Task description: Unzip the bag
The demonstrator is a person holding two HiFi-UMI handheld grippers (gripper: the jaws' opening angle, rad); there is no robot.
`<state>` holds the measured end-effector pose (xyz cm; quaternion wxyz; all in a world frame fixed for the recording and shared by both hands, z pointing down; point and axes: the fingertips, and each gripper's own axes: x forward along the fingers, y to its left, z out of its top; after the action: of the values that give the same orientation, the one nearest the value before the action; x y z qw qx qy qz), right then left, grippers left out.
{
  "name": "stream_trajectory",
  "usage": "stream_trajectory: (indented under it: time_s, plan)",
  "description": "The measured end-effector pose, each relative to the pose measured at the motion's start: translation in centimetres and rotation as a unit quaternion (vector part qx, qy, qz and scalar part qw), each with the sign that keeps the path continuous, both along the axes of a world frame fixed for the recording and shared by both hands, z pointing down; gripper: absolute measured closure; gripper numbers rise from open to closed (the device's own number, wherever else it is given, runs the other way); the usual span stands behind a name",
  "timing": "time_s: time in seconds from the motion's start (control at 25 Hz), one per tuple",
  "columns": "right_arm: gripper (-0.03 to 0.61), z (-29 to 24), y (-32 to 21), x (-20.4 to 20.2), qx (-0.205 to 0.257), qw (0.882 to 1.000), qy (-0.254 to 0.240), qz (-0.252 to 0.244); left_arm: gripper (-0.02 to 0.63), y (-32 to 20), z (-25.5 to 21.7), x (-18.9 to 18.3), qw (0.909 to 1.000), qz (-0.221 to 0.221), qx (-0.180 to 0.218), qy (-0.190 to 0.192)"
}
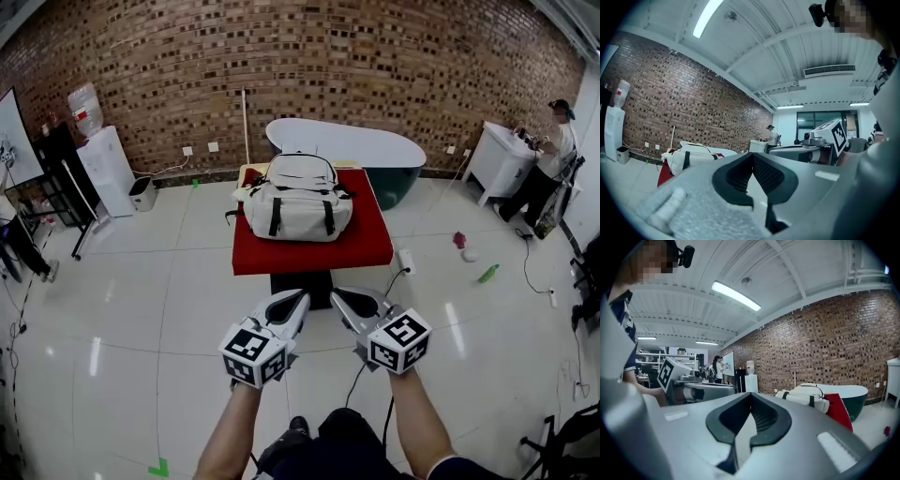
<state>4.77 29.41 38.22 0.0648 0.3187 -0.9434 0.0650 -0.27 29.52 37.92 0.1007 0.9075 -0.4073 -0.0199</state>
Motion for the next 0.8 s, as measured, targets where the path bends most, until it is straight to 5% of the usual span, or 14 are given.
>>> stream_trajectory:
  time_s: [0.4,0.8]
  plan:
    - [0.572,0.5,-10.3,-0.3,0.0,1.0,-0.014,-0.006,0.612,-10.3,1.3,-1.3,0.9998,-0.014,-0.015,-0.009]
    - [0.572,0.6,-24.2,0.9,-0.004,0.996,-0.058,-0.063,0.612,-23.9,2.1,-0.6,0.9955,-0.07,-0.038,-0.051]
